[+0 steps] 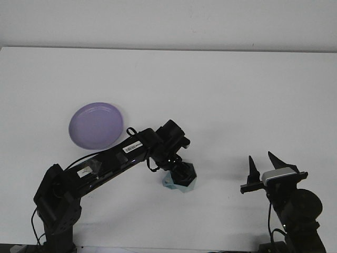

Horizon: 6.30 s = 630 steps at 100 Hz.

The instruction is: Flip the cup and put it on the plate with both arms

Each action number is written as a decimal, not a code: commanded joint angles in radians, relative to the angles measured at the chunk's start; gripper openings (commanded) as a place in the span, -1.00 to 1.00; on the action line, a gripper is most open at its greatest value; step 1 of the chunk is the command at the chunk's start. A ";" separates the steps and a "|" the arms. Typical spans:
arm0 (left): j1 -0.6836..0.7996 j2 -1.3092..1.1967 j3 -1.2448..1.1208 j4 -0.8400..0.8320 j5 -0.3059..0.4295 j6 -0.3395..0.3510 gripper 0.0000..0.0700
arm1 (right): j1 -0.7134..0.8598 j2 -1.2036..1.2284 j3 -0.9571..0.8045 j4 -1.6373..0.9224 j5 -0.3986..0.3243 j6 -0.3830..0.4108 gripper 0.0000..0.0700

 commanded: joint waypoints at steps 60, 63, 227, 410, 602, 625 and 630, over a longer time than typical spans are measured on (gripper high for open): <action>0.049 -0.112 0.022 -0.010 -0.022 0.023 -0.96 | 0.000 0.003 0.011 0.014 0.000 0.010 0.12; 0.061 -0.131 0.022 -0.013 -0.030 0.023 -0.96 | 0.000 0.003 0.011 0.014 0.000 0.010 0.12; 0.825 -0.005 0.111 -0.063 -0.296 0.222 -0.55 | 0.005 0.003 0.011 0.007 -0.001 0.025 0.12; 0.895 -1.715 -1.082 0.641 -0.185 0.069 -0.96 | 0.004 -0.062 0.009 0.071 0.131 0.039 -1.00; 0.740 -1.897 -1.510 0.930 -0.431 0.094 -0.96 | 0.004 -0.062 0.009 0.075 0.131 0.039 -1.00; 0.740 -1.897 -1.510 0.930 -0.431 0.094 -0.96 | 0.004 -0.062 0.009 0.075 0.131 0.039 -1.00; 0.739 -1.897 -1.510 0.930 -0.431 0.094 -0.96 | 0.004 -0.062 0.009 0.075 0.131 0.039 -1.00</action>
